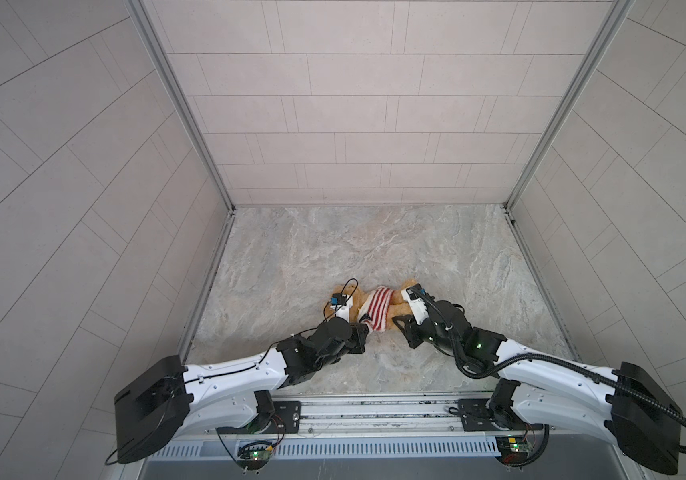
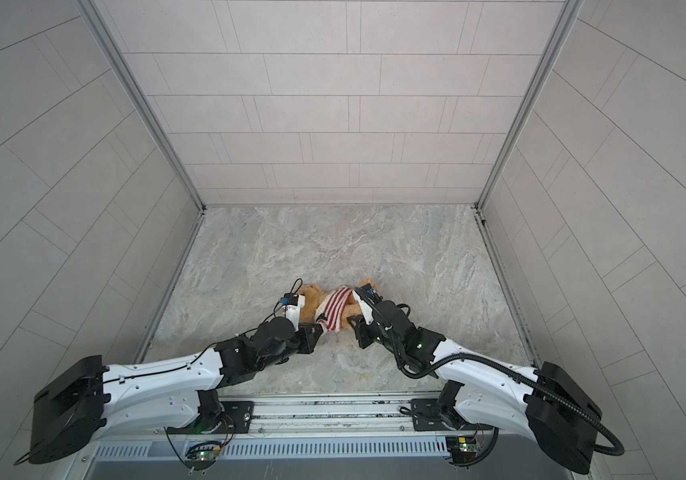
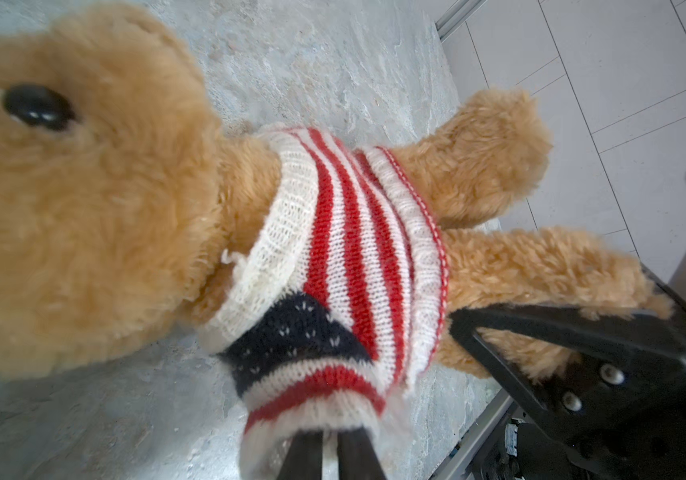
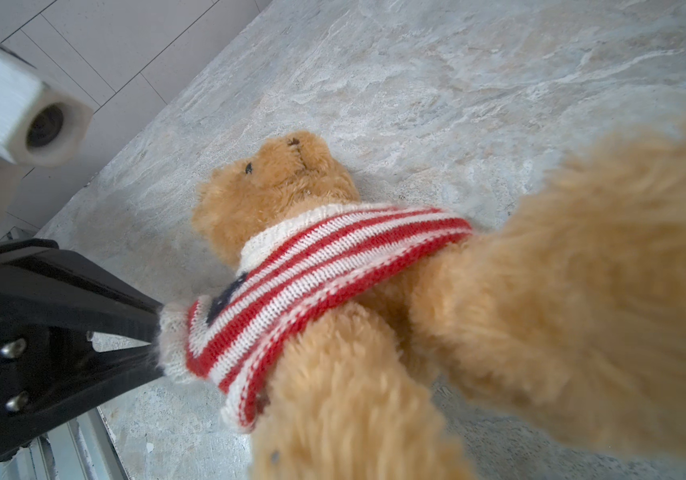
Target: Dress the teddy bear
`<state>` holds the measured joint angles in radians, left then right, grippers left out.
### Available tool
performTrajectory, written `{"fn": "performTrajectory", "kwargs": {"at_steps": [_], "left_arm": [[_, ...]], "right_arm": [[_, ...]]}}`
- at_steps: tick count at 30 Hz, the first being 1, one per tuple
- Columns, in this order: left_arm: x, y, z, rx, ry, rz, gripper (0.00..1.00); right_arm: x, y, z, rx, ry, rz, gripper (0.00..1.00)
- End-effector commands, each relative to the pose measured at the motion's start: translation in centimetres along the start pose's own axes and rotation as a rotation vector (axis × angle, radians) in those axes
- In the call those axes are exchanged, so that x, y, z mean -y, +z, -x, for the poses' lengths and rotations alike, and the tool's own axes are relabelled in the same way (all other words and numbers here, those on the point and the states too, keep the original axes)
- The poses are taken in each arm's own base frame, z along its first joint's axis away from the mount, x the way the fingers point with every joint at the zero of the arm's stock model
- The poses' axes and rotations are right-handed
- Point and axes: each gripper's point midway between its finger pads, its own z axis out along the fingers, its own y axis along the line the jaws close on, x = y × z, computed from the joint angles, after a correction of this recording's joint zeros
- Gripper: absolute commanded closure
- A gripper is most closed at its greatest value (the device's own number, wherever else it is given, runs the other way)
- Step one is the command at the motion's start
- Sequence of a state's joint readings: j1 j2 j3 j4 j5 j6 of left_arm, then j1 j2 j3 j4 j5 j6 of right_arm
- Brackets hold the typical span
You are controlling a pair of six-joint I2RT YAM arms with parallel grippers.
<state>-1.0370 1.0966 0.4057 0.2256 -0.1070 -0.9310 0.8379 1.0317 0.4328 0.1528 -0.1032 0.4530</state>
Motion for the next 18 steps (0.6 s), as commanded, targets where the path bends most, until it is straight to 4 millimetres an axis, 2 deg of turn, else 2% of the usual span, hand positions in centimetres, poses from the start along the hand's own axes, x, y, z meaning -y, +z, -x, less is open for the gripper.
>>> {"fn": "performTrajectory", "kwargs": {"at_steps": [1, 3, 7, 9, 18], "left_arm": [[0.0, 0.1, 1.1, 0.034, 0.000, 0.020, 0.83], [0.0, 0.1, 1.1, 0.035, 0.001, 0.017, 0.78], [0.1, 0.4, 1.1, 0.033, -0.001, 0.010, 0.63], [0.2, 0.6, 1.2, 0.031, 0.001, 0.011, 0.59], [1.8, 2.1, 2.1, 0.041, -0.022, -0.059, 0.59]], "right_arm": [[-0.7, -0.5, 1.6, 0.060, 0.002, 0.018, 1.00], [-0.8, -0.5, 1.5, 0.058, 0.000, 0.022, 1.00], [-1.0, -0.3, 1.4, 0.058, 0.003, 0.028, 1.00], [-1.2, -0.3, 1.4, 0.055, 0.003, 0.033, 1.00], [-1.8, 0.0, 1.3, 0.059, 0.020, 0.060, 1.00]]}}
